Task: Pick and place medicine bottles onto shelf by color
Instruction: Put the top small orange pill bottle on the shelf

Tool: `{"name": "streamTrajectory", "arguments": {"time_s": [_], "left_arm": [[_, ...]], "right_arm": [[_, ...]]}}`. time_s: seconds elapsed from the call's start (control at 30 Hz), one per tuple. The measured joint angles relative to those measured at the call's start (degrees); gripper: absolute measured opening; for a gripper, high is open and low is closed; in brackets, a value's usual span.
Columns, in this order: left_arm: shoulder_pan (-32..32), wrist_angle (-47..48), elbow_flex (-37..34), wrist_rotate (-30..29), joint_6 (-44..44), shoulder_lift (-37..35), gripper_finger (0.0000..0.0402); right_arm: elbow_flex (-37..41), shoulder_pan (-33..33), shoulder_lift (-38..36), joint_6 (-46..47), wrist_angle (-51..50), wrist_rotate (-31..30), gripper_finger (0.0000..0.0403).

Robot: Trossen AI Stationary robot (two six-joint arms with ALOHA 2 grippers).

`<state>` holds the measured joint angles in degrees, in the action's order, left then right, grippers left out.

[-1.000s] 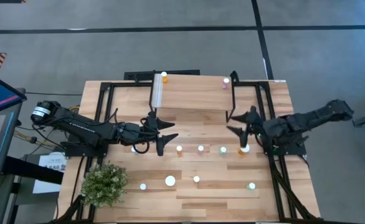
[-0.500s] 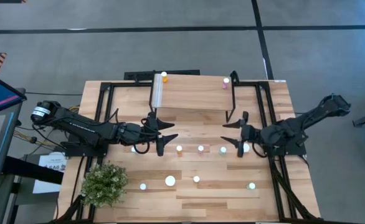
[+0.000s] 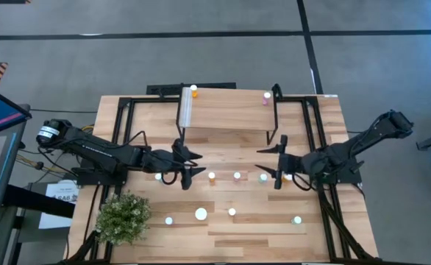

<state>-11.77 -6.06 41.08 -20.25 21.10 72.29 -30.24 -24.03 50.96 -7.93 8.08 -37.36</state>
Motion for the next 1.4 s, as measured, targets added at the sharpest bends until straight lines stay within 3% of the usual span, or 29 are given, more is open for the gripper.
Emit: {"name": "streamTrajectory", "arguments": {"time_s": [0.27,0.73,1.4], "left_arm": [[0.0,-1.5,0.3,4.8,-1.6,9.9,0.0227],[2.4,6.2,10.3,9.4,-3.8,23.0,0.0227],[2.8,10.6,11.9,6.8,-2.9,24.4,0.0256]], "right_arm": [[0.0,0.0,-0.4,-0.1,2.2,0.0,0.0249],[0.0,0.0,-0.3,0.4,1.3,0.0,0.0249],[0.0,0.0,-0.3,0.4,1.3,0.0,0.0249]]}}
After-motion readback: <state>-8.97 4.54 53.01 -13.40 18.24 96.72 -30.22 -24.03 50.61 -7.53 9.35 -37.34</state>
